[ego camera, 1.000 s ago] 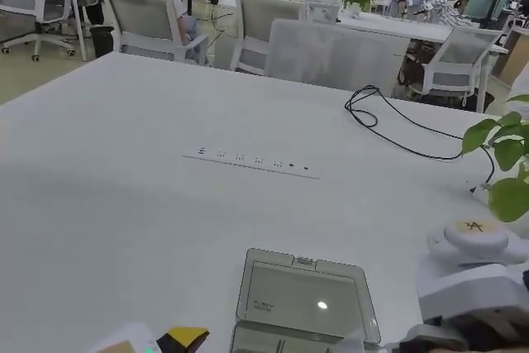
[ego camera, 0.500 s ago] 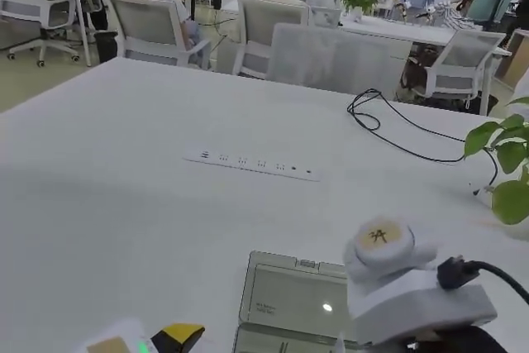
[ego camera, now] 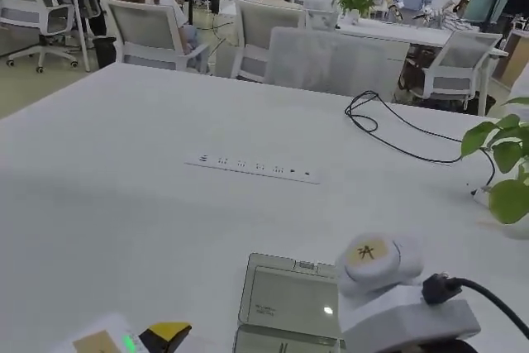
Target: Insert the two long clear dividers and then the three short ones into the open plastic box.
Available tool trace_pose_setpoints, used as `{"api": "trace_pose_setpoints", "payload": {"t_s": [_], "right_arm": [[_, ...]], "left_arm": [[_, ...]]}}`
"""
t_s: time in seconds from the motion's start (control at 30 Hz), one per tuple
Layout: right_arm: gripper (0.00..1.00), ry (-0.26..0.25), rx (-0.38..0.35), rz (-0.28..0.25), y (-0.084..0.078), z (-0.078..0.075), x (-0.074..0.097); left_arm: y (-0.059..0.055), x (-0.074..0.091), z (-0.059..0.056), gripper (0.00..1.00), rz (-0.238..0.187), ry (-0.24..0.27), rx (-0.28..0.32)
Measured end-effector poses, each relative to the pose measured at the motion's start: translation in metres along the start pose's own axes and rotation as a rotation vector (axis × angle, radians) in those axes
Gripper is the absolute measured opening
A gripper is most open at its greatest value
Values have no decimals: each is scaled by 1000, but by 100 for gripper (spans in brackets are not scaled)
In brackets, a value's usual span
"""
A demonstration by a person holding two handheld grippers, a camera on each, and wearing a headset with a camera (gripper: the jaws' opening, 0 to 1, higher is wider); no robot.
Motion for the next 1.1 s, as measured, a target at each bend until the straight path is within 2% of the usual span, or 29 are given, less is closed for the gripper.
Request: {"api": "trace_pose_setpoints", "payload": {"t_s": [0.33, 0.5, 0.57, 0.67, 0.8, 0.83, 1.1], "right_arm": [[11, 90, 17, -58, -2, -5, 1], [15, 138, 40, -130, -4, -6, 2], [19, 149, 58, -150, -4, -7, 4], [24, 193, 78, -206, -3, -6, 8], [32, 204, 128, -245, -4, -5, 15], [33, 205, 156, -268, -4, -5, 18], [47, 240, 209, -337, -12, -5, 37]], "left_arm": [[2, 8, 3, 92, 5, 28, 1], [3, 14, 4, 91, 8, 53, 6], [3, 17, 5, 91, 8, 59, 12], [3, 20, 5, 91, 8, 70, 17], [2, 23, 6, 92, 12, 82, 19], [2, 25, 6, 92, 13, 87, 21], [3, 32, 4, 92, 18, 107, 27]]}}
Point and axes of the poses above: the centre of the closed fingertips' face, and the gripper's own axes: x roughly backward along the fingers, z roughly to its left, y roughly out of its top, the point moved 9 cm from there along x, roughly backward along the fingers, and after that the axes turned 2 degrees about y, right-handed, at the moved point
